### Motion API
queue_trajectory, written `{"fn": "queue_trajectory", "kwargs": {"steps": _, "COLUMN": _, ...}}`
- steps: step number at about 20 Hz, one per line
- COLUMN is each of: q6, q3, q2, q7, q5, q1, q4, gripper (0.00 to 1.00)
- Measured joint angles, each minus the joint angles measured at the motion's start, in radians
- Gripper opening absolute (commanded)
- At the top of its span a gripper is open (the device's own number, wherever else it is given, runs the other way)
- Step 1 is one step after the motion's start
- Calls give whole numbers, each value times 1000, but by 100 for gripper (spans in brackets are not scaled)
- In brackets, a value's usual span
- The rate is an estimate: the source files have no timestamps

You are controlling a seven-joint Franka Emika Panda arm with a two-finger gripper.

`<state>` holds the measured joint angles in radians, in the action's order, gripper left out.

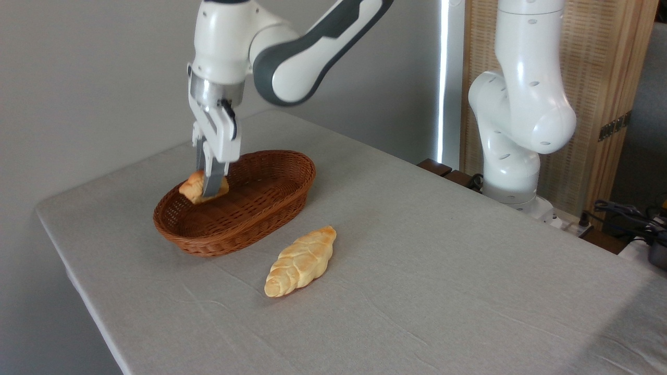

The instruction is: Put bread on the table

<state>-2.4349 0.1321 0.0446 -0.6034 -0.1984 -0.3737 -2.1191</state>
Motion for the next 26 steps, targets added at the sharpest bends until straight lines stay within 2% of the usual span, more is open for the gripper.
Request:
{"fn": "queue_trajectory", "kwargs": {"steps": 3, "q6": 74, "q3": -38, "q2": 80, "q7": 3, "q5": 0, "q1": 3, "q4": 2, "gripper": 42}}
{"fn": "queue_trajectory", "kwargs": {"steps": 4, "q6": 96, "q3": -64, "q2": 103, "q7": 3, "q5": 0, "q1": 5, "q4": 2, "gripper": 47}}
{"fn": "queue_trajectory", "kwargs": {"steps": 7, "q6": 137, "q3": -146, "q2": 138, "q7": 2, "q5": 0, "q1": 23, "q4": 2, "gripper": 49}}
{"fn": "queue_trajectory", "kwargs": {"steps": 9, "q6": 140, "q3": -176, "q2": 137, "q7": -2, "q5": 2, "q1": 66, "q4": -1, "gripper": 49}}
{"fn": "queue_trajectory", "kwargs": {"steps": 12, "q6": 141, "q3": -184, "q2": 119, "q7": -30, "q5": 10, "q1": 147, "q4": -9, "gripper": 48}}
{"fn": "queue_trajectory", "kwargs": {"steps": 15, "q6": 141, "q3": -185, "q2": 78, "q7": -38, "q5": 21, "q1": 191, "q4": -14, "gripper": 49}}
{"fn": "queue_trajectory", "kwargs": {"steps": 16, "q6": 140, "q3": -185, "q2": 58, "q7": -44, "q5": 29, "q1": 196, "q4": -15, "gripper": 52}}
{"fn": "queue_trajectory", "kwargs": {"steps": 17, "q6": 135, "q3": -185, "q2": 35, "q7": -50, "q5": 37, "q1": 198, "q4": -15, "gripper": 74}}
{"fn": "queue_trajectory", "kwargs": {"steps": 18, "q6": 125, "q3": -185, "q2": 12, "q7": -55, "q5": 41, "q1": 198, "q4": -15, "gripper": 90}}
{"fn": "queue_trajectory", "kwargs": {"steps": 19, "q6": 114, "q3": -185, "q2": -9, "q7": -58, "q5": 42, "q1": 198, "q4": -15, "gripper": 94}}
{"fn": "queue_trajectory", "kwargs": {"steps": 20, "q6": 105, "q3": -185, "q2": -26, "q7": -58, "q5": 43, "q1": 198, "q4": -15, "gripper": 97}}
{"fn": "queue_trajectory", "kwargs": {"steps": 26, "q6": 95, "q3": -204, "q2": -60, "q7": -59, "q5": 44, "q1": 199, "q4": 0, "gripper": 96}}
